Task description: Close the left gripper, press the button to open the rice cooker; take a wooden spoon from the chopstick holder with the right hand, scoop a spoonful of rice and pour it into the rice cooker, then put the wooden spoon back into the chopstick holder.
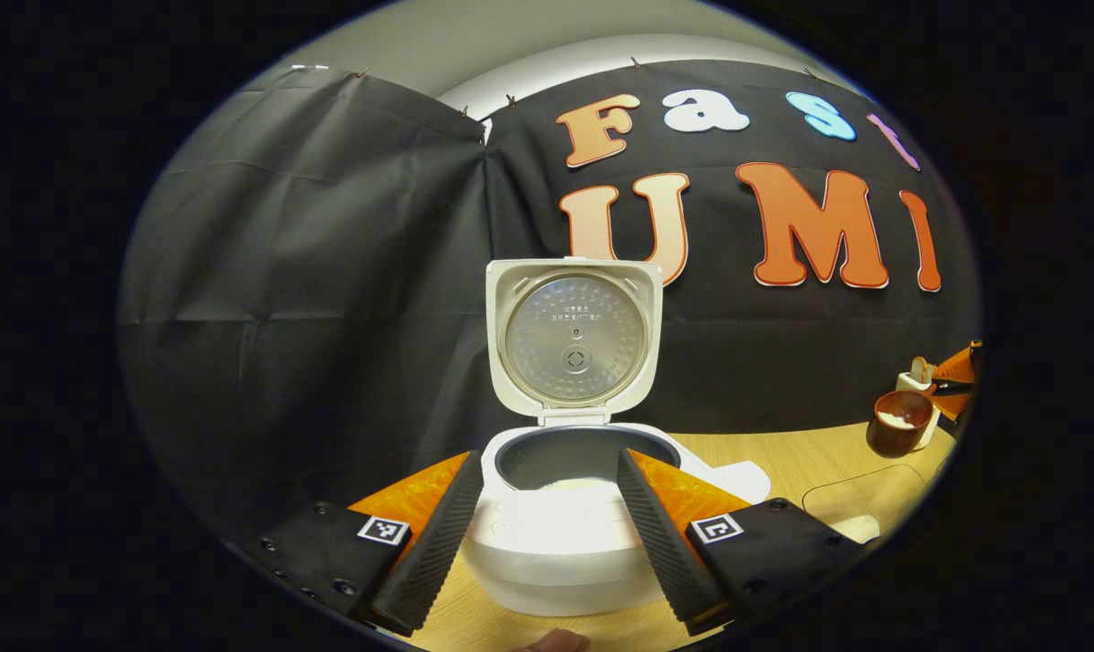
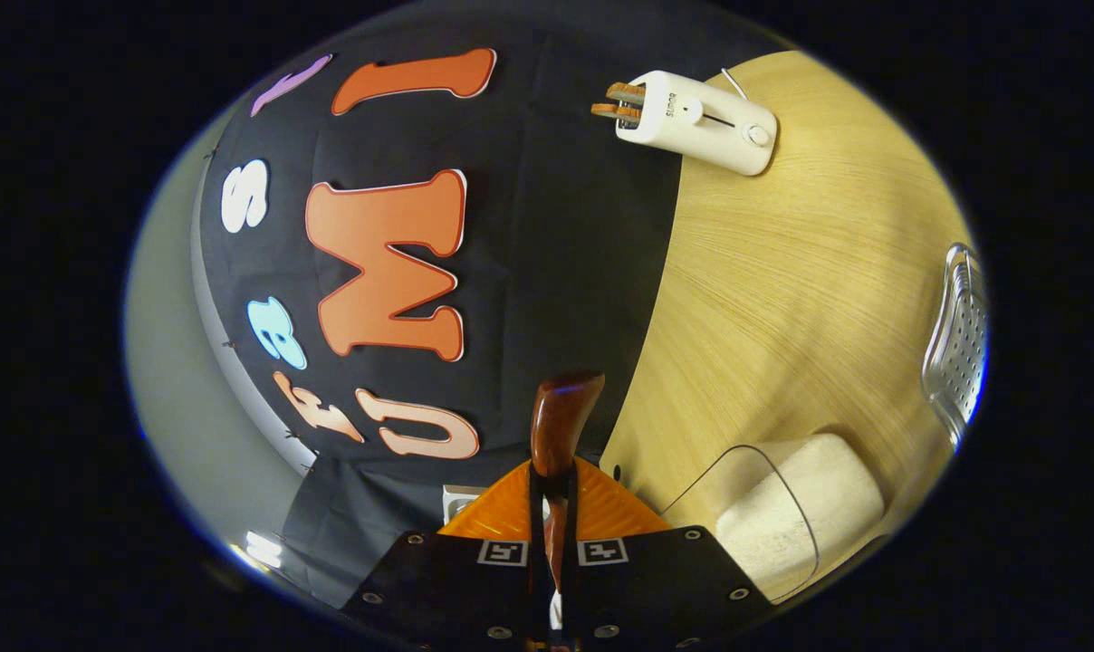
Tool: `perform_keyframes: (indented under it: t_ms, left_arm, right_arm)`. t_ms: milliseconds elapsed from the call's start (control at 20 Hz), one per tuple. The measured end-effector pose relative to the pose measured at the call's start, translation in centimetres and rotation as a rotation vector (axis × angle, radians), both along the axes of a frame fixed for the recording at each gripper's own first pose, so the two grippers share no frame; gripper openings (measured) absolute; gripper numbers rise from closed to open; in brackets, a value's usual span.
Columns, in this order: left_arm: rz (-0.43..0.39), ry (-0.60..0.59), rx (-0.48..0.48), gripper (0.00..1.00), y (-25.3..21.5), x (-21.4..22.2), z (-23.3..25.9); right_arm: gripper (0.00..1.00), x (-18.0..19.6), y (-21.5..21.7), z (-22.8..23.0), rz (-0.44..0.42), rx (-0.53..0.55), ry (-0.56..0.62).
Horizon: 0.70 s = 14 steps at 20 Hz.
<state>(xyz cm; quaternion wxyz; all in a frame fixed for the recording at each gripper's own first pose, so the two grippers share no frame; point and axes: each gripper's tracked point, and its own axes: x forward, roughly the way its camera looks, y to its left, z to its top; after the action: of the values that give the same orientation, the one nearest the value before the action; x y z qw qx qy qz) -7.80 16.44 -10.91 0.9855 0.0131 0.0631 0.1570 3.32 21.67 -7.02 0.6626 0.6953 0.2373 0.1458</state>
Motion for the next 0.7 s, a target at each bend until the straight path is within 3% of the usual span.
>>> perform_keyframes:
  t_ms: [350,700]
  left_arm:
    - [0.019,-0.010,-0.009,0.97,0.9,-0.7,0.1]
    - [0.050,0.003,-0.002,0.97,2.8,-1.7,-0.4]
  right_arm:
    - [0.06,1.2,3.9,2.8,0.038,0.045,-0.005]
    - [0.05,2.8,8.8,4.8,0.071,-0.013,-0.063]
